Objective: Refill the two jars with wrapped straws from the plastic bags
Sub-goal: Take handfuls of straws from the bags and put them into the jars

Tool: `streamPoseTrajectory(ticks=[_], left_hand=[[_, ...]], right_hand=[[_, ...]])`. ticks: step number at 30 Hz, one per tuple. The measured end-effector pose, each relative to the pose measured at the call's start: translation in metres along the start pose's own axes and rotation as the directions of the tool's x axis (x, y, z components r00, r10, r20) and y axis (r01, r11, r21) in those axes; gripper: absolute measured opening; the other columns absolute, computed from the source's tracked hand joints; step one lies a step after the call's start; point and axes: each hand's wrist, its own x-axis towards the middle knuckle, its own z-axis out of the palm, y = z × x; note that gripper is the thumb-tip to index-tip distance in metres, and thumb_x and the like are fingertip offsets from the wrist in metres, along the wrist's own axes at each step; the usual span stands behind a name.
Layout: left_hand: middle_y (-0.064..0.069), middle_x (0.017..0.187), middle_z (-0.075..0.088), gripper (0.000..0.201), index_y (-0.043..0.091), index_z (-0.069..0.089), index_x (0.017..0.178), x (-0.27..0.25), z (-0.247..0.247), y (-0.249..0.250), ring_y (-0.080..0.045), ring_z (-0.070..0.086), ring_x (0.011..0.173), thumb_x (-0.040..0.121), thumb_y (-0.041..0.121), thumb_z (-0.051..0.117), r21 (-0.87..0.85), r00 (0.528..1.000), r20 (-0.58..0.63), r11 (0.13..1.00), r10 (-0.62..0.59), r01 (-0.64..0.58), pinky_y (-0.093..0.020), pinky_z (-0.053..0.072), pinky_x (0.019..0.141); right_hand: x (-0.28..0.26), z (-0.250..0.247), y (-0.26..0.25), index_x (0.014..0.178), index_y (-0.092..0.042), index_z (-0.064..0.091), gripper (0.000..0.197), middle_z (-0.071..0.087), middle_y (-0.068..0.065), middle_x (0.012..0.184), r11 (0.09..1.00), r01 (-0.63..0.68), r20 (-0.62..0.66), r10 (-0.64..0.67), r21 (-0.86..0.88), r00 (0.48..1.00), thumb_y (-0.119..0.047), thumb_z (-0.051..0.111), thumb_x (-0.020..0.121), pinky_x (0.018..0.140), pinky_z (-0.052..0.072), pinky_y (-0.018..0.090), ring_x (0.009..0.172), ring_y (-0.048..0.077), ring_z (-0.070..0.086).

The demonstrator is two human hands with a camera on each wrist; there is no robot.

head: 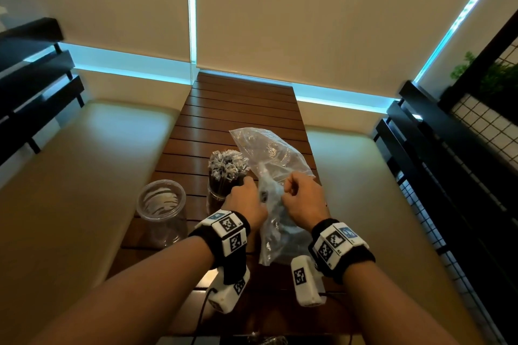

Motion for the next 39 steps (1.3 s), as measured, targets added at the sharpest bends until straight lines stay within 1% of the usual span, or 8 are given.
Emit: streamPoseTrajectory(ticks=[6, 11, 18, 24, 29, 33, 36, 39], left_hand=[[-0.013, 0.092, 0.064, 0.017, 0.015, 0.043, 0.097, 0.0, -0.008, -0.015, -0.034, 0.065, 0.076, 0.088, 0.021, 0.056, -0.064, 0.993, -0.009, 0.991, 0.114, -0.114, -0.048, 0.057, 0.072], [0.003, 0.077, 0.063, 0.018, 0.022, 0.048, 0.095, -0.003, -0.003, -0.008, -0.017, 0.062, 0.071, 0.089, 0.015, 0.063, -0.198, 0.964, -0.107, 0.945, 0.243, -0.261, -0.04, 0.055, 0.072], [0.002, 0.079, 0.065, 0.024, 0.017, 0.047, 0.097, -0.001, -0.009, -0.004, -0.014, 0.063, 0.075, 0.085, 0.002, 0.061, -0.348, 0.975, -0.151, 0.915, 0.161, -0.205, -0.028, 0.05, 0.071], [0.0, 0.073, 0.056, 0.022, 0.022, 0.042, 0.078, -0.004, -0.018, -0.001, -0.02, 0.053, 0.067, 0.083, 0.002, 0.051, -0.185, 0.956, -0.19, 0.948, 0.223, -0.258, -0.032, 0.044, 0.062], [-0.004, 0.087, 0.058, 0.015, 0.017, 0.059, 0.082, -0.001, -0.032, -0.006, -0.022, 0.056, 0.082, 0.088, 0.005, 0.055, -0.027, 0.94, -0.219, 0.961, 0.262, -0.274, -0.032, 0.048, 0.075], [-0.003, 0.102, 0.06, 0.014, 0.014, 0.072, 0.102, 0.001, -0.029, 0.011, -0.015, 0.056, 0.091, 0.093, 0.016, 0.062, 0.014, 0.903, -0.208, 0.925, 0.375, -0.381, -0.03, 0.051, 0.089], [0.001, 0.104, 0.062, 0.02, 0.02, 0.072, 0.111, 0.002, -0.027, 0.021, -0.014, 0.058, 0.093, 0.096, 0.016, 0.058, 0.08, 0.872, -0.216, 0.898, 0.44, -0.433, -0.029, 0.051, 0.087], [0.006, 0.097, 0.06, 0.026, 0.03, 0.071, 0.114, 0.001, -0.034, 0.025, -0.012, 0.056, 0.085, 0.095, 0.018, 0.058, 0.135, 0.848, -0.235, 0.88, 0.475, -0.456, -0.023, 0.043, 0.076]], right_hand=[[0.007, -0.021, 0.014, 0.08, -0.016, 0.062, 0.023, 0.058, -0.003, 0.088, 0.998, -0.006, 0.124, 0.013, -0.055, 0.992, 0.006, 0.056, 0.078, 0.068, 0.049, 0.021, 0.079, 0.009, 0.055], [0.002, 0.013, 0.006, 0.105, -0.025, 0.051, 0.03, 0.067, 0.002, 0.091, 0.949, -0.248, 0.262, 0.193, 0.194, 0.946, -0.039, 0.069, 0.085, 0.06, 0.05, 0.026, 0.075, 0.013, 0.064], [0.007, 0.028, 0.01, 0.108, -0.018, 0.054, 0.024, 0.064, 0.011, 0.086, 0.764, -0.4, 0.334, 0.254, 0.506, 0.908, -0.015, 0.066, 0.088, 0.063, 0.048, 0.035, 0.07, 0.021, 0.059], [0.011, 0.01, 0.015, 0.09, -0.016, 0.053, 0.014, 0.06, 0.002, 0.08, 0.979, -0.189, 0.006, 0.189, 0.08, 0.982, -0.002, 0.054, 0.087, 0.053, 0.042, 0.02, 0.066, 0.015, 0.056], [0.019, -0.032, 0.034, 0.066, -0.022, 0.064, 0.022, 0.061, 0.002, 0.091, 0.897, -0.322, -0.189, 0.275, -0.303, 0.943, -0.009, 0.063, 0.083, 0.071, 0.057, 0.036, 0.076, 0.018, 0.06], [0.014, -0.042, 0.01, 0.094, -0.025, 0.073, 0.013, 0.054, 0.0, 0.1, 0.834, 0.0, -0.058, -0.038, -0.552, 0.998, -0.03, 0.062, 0.09, 0.083, 0.049, 0.029, 0.091, 0.015, 0.053], [0.015, -0.035, -0.019, 0.107, -0.017, 0.072, 0.02, 0.06, -0.001, 0.107, 0.831, 0.366, 0.242, -0.286, -0.42, 0.927, -0.017, 0.058, 0.092, 0.081, 0.044, 0.024, 0.092, 0.012, 0.054], [0.018, -0.029, -0.029, 0.114, -0.008, 0.067, 0.027, 0.062, 0.008, 0.118, 0.752, 0.493, 0.417, -0.315, -0.439, 0.852, -0.013, 0.061, 0.088, 0.096, 0.046, 0.035, 0.11, 0.024, 0.057]])
